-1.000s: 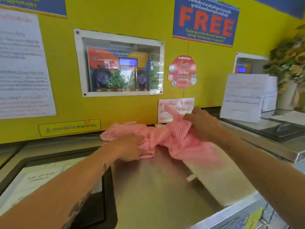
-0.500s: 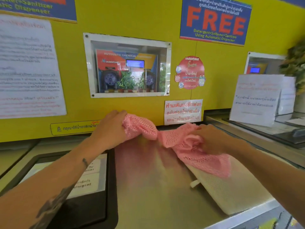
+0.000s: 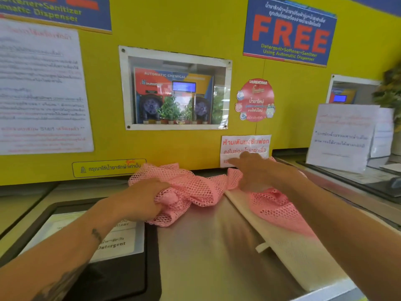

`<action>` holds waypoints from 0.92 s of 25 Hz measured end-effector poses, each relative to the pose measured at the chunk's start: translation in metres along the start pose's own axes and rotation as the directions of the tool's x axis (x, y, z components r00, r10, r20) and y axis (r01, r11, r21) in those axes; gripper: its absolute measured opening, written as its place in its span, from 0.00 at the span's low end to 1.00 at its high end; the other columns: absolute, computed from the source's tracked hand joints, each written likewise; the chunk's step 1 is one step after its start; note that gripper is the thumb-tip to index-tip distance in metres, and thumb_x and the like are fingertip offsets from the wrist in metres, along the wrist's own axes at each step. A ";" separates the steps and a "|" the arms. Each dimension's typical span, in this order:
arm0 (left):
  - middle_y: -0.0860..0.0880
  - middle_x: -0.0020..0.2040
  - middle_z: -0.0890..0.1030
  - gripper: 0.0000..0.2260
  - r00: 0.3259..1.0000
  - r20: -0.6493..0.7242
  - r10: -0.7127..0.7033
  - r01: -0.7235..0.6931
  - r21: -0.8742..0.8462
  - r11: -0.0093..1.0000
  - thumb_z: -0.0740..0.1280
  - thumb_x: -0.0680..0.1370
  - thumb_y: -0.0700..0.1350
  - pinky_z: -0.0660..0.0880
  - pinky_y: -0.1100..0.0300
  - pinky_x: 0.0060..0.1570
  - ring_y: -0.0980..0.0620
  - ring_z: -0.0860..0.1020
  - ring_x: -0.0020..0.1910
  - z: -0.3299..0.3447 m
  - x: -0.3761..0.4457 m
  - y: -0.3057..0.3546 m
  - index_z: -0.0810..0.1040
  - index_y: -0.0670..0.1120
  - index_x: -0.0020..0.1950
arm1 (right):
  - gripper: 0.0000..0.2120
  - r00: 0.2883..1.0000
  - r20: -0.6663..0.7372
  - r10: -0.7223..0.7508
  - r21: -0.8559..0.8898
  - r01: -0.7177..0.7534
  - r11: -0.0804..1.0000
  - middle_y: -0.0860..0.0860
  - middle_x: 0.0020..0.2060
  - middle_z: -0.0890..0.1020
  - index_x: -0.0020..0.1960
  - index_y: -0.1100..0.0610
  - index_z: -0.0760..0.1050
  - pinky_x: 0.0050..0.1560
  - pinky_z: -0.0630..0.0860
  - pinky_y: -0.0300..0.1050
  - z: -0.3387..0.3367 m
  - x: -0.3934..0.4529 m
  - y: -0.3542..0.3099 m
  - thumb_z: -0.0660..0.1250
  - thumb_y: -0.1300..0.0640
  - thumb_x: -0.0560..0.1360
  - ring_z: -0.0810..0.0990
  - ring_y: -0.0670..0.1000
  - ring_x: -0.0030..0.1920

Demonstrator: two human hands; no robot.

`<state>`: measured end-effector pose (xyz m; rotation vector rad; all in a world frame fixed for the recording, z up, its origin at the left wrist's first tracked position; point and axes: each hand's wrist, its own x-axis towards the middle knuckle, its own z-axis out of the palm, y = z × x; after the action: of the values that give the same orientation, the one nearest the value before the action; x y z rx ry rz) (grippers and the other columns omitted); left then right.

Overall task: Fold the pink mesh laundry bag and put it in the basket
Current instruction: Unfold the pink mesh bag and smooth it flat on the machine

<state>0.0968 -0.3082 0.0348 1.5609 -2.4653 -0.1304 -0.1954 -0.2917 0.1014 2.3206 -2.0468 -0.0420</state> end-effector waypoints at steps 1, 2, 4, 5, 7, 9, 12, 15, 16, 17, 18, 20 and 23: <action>0.52 0.67 0.73 0.26 1.000 -0.016 0.000 0.000 0.002 1.000 0.67 0.75 0.49 0.66 0.53 0.68 0.50 0.70 0.67 0.000 0.000 -0.002 0.67 0.57 0.73 | 0.37 0.997 0.010 -0.081 0.083 0.080 0.993 0.54 0.73 0.61 0.78 0.47 0.52 0.68 0.67 0.62 -0.001 0.001 -0.021 0.63 0.53 0.72 0.62 0.61 0.72; 0.52 0.66 0.73 0.26 0.999 -0.035 -0.002 0.003 0.010 1.000 0.67 0.74 0.47 0.67 0.52 0.68 0.49 0.70 0.67 0.000 -0.001 -0.003 0.68 0.57 0.72 | 0.38 0.988 0.023 -0.152 0.149 0.147 0.978 0.55 0.74 0.61 0.79 0.47 0.49 0.68 0.67 0.62 0.002 0.004 -0.040 0.63 0.53 0.73 0.62 0.61 0.72; 0.53 0.64 0.73 0.26 0.997 -0.072 -0.011 0.012 0.021 1.000 0.66 0.73 0.45 0.69 0.51 0.65 0.50 0.70 0.66 -0.002 -0.006 -0.008 0.70 0.57 0.71 | 0.41 0.973 0.047 -0.226 0.196 0.213 0.957 0.57 0.74 0.62 0.79 0.47 0.45 0.68 0.67 0.61 0.016 0.010 -0.074 0.65 0.50 0.74 0.62 0.62 0.73; 0.53 0.63 0.73 0.24 0.996 -0.089 -0.009 0.011 0.021 1.000 0.66 0.73 0.44 0.70 0.51 0.63 0.50 0.70 0.64 -0.004 -0.009 -0.011 0.71 0.56 0.69 | 0.41 0.970 0.062 -0.234 0.186 0.219 0.958 0.58 0.74 0.63 0.79 0.48 0.45 0.68 0.67 0.60 0.025 0.014 -0.084 0.65 0.49 0.74 0.63 0.63 0.73; 0.52 0.59 0.72 0.22 0.986 -0.167 0.011 -0.010 0.009 1.000 0.65 0.72 0.41 0.71 0.50 0.59 0.50 0.69 0.61 -0.009 -0.013 -0.015 0.73 0.54 0.65 | 0.32 0.964 0.064 -0.259 0.237 0.238 0.942 0.58 0.69 0.71 0.76 0.55 0.59 0.61 0.71 0.53 0.042 0.019 -0.097 0.65 0.54 0.74 0.72 0.60 0.67; 0.50 0.55 0.70 0.19 0.935 -0.354 0.014 -0.028 -0.033 0.999 0.65 0.70 0.36 0.71 0.51 0.54 0.48 0.67 0.59 -0.014 -0.014 -0.017 0.73 0.49 0.59 | 0.15 0.957 -0.103 -0.273 0.545 0.284 0.789 0.54 0.54 0.81 0.58 0.59 0.75 0.48 0.72 0.49 0.045 0.025 -0.100 0.65 0.62 0.72 0.79 0.54 0.52; 0.48 0.54 0.69 0.16 0.791 -0.611 -0.036 -0.010 -0.071 0.997 0.65 0.68 0.31 0.68 0.54 0.50 0.47 0.66 0.58 -0.021 -0.014 -0.014 0.72 0.47 0.52 | 0.09 0.945 -0.324 0.053 0.869 0.274 0.413 0.51 0.41 0.81 0.46 0.55 0.78 0.43 0.72 0.49 0.041 0.032 -0.083 0.67 0.63 0.67 0.79 0.52 0.42; 0.47 0.60 0.71 0.25 0.835 -0.541 -0.102 0.123 0.001 0.992 0.65 0.68 0.32 0.71 0.48 0.56 0.44 0.68 0.61 -0.022 -0.016 -0.023 0.76 0.48 0.63 | 0.14 0.904 -0.311 0.295 0.864 0.139 0.484 0.50 0.46 0.81 0.53 0.50 0.75 0.46 0.80 0.56 0.052 0.038 -0.055 0.65 0.63 0.70 0.81 0.55 0.47; 0.48 0.58 0.72 0.26 0.880 -0.450 -0.151 0.190 0.042 0.981 0.65 0.69 0.36 0.72 0.46 0.56 0.44 0.70 0.60 -0.021 -0.017 -0.028 0.74 0.51 0.65 | 0.17 0.919 -0.272 0.284 0.846 0.088 0.526 0.50 0.47 0.80 0.57 0.49 0.72 0.44 0.80 0.54 0.057 0.037 -0.049 0.65 0.63 0.71 0.81 0.54 0.47; 0.50 0.55 0.73 0.25 0.923 -0.332 -0.195 0.235 0.084 0.968 0.65 0.69 0.40 0.73 0.45 0.56 0.45 0.72 0.58 -0.020 -0.019 -0.031 0.74 0.54 0.65 | 0.19 0.935 -0.237 0.265 0.846 0.064 0.529 0.51 0.48 0.79 0.60 0.49 0.70 0.41 0.78 0.51 0.061 0.035 -0.045 0.66 0.63 0.72 0.80 0.53 0.47; 0.51 0.52 0.75 0.23 0.955 -0.192 -0.224 0.248 0.106 0.963 0.64 0.69 0.43 0.74 0.45 0.55 0.46 0.75 0.55 -0.018 -0.020 -0.034 0.74 0.55 0.63 | 0.20 0.940 -0.230 0.253 0.853 0.070 0.517 0.51 0.47 0.78 0.62 0.50 0.69 0.40 0.77 0.48 0.063 0.032 -0.043 0.66 0.63 0.73 0.80 0.52 0.46; 0.50 0.54 0.79 0.19 0.970 0.074 -0.233 0.227 0.086 0.970 0.63 0.72 0.44 0.76 0.47 0.56 0.47 0.78 0.53 -0.013 -0.023 -0.038 0.74 0.51 0.62 | 0.18 0.932 -0.280 0.232 0.856 0.133 0.500 0.51 0.47 0.79 0.62 0.52 0.72 0.43 0.76 0.47 0.060 0.029 -0.043 0.67 0.62 0.73 0.79 0.50 0.46; 0.47 0.62 0.79 0.22 0.958 0.182 -0.222 0.207 0.096 0.973 0.62 0.74 0.42 0.76 0.50 0.58 0.49 0.78 0.54 -0.019 -0.031 -0.031 0.70 0.50 0.69 | 0.20 0.984 -0.174 -0.041 0.896 0.175 0.408 0.50 0.55 0.82 0.63 0.48 0.77 0.58 0.75 0.53 0.058 0.023 -0.046 0.71 0.52 0.71 0.81 0.51 0.55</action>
<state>0.1410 -0.2930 0.0432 1.9319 -2.4581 -0.2345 -0.1496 -0.3098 0.0417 2.8006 -2.0928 1.6030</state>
